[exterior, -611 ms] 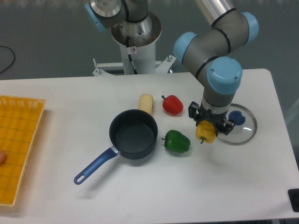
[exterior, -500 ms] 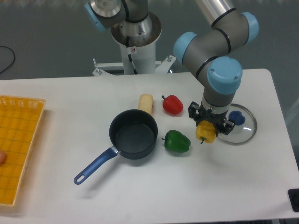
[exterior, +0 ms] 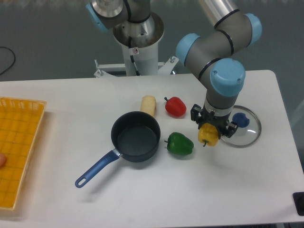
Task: Place the yellow pepper in the pot
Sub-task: 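Hold the yellow pepper in the gripper beside the glass lid, then carry the yellow pepper over the dark blue saucepan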
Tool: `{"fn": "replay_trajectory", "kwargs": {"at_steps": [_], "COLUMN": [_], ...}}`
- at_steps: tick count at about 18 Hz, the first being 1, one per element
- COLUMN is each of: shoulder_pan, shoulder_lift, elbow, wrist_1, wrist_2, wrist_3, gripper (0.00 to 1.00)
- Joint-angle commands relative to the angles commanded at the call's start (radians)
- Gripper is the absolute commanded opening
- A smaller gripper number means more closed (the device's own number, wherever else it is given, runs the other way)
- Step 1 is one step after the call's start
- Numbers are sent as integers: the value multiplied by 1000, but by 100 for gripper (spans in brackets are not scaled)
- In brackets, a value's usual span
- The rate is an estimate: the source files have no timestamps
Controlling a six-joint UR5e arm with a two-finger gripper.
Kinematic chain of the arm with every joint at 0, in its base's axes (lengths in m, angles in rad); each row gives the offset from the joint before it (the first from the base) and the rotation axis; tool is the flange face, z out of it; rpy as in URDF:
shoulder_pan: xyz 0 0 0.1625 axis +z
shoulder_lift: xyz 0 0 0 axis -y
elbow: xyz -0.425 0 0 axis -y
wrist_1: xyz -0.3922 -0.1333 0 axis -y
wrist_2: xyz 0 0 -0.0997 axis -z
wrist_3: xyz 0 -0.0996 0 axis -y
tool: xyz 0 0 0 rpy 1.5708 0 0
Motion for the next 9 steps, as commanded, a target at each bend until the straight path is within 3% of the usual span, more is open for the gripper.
{"fn": "replay_trajectory", "kwargs": {"at_steps": [4,9], "shoulder_pan": [-14,-90], "shoulder_lift": [18,17], "elbow": [2,-3], "wrist_1": [0,21], "wrist_2": [-31,-32], "wrist_3": [-46,-150], "gripper": [55,55]}}
